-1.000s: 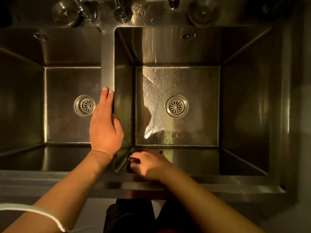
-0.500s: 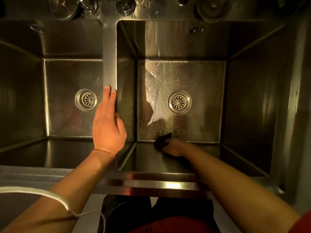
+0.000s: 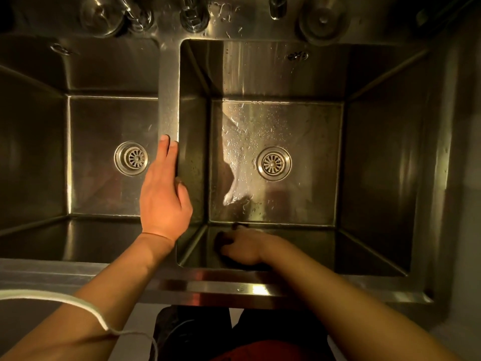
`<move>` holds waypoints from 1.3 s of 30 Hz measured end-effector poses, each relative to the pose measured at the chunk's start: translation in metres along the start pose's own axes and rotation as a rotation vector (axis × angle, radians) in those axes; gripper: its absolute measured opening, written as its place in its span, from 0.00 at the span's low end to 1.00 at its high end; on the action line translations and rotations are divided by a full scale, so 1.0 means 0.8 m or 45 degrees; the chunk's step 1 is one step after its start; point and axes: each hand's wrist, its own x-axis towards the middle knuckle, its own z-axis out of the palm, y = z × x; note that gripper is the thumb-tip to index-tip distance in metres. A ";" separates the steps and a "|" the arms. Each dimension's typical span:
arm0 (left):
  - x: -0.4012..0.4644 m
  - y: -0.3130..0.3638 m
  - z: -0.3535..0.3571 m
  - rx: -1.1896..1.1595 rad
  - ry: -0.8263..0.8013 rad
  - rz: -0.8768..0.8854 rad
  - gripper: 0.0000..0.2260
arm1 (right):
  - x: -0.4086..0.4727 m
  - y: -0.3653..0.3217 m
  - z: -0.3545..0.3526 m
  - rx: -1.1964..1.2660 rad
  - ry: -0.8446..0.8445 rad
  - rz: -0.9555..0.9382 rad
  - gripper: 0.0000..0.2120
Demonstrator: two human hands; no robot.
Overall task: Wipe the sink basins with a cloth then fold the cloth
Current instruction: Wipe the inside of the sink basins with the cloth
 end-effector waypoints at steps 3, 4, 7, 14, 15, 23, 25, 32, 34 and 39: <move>0.000 -0.001 0.000 0.008 0.006 -0.007 0.35 | 0.029 -0.045 0.012 -0.026 -0.010 -0.129 0.24; 0.000 -0.001 -0.001 0.008 0.005 -0.006 0.35 | 0.036 -0.052 0.014 0.000 -0.017 -0.109 0.25; 0.001 -0.001 -0.002 0.001 -0.004 -0.014 0.34 | 0.043 -0.046 0.010 0.047 -0.022 -0.052 0.25; -0.001 -0.002 0.001 -0.016 0.006 0.014 0.34 | 0.014 0.050 -0.015 0.075 0.027 0.245 0.19; -0.001 -0.002 0.001 -0.014 0.013 0.012 0.34 | 0.008 0.067 -0.018 0.121 0.031 0.290 0.18; -0.003 -0.003 0.002 -0.037 0.064 0.053 0.32 | -0.044 0.144 -0.024 0.031 0.274 0.377 0.13; -0.001 -0.001 0.002 -0.032 0.071 0.041 0.33 | -0.050 0.150 -0.024 0.035 0.359 0.380 0.10; -0.007 0.010 -0.003 0.092 0.064 0.077 0.33 | -0.106 0.159 -0.026 -0.224 0.673 0.409 0.24; -0.011 0.011 -0.006 0.162 0.035 0.160 0.33 | -0.125 0.163 -0.028 -0.294 0.745 0.418 0.25; -0.036 0.046 0.006 0.045 -0.009 0.277 0.33 | -0.159 0.175 -0.040 -0.534 0.935 0.414 0.26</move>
